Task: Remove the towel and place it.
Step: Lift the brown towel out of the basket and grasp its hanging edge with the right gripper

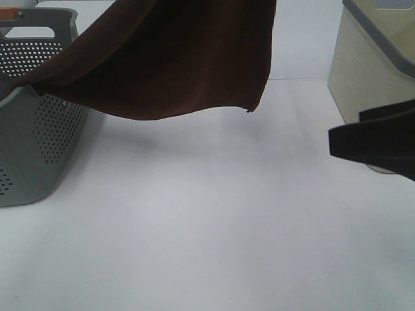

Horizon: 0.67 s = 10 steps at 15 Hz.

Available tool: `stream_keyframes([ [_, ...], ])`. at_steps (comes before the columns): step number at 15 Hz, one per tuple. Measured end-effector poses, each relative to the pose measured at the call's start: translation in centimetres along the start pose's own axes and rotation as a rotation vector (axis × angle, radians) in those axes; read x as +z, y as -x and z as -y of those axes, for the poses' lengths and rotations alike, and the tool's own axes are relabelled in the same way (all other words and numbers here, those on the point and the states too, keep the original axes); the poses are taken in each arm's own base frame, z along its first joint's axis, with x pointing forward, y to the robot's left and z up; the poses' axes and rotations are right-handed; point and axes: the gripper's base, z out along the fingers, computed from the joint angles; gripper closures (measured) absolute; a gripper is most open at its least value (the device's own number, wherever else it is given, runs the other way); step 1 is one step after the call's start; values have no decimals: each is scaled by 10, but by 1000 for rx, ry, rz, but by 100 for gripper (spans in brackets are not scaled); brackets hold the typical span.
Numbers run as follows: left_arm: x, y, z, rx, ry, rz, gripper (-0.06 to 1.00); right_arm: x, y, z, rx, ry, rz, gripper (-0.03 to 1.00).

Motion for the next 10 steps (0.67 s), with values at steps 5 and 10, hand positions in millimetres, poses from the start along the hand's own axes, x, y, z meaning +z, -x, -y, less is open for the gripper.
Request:
stream_keyframes([
  [5, 0, 0, 1, -21, -15, 0, 94, 51, 10, 49, -45, 54, 117, 22],
  [10, 0, 1, 2, -38, -27, 6, 94, 87, 11, 85, -47, 39, 110, 22],
])
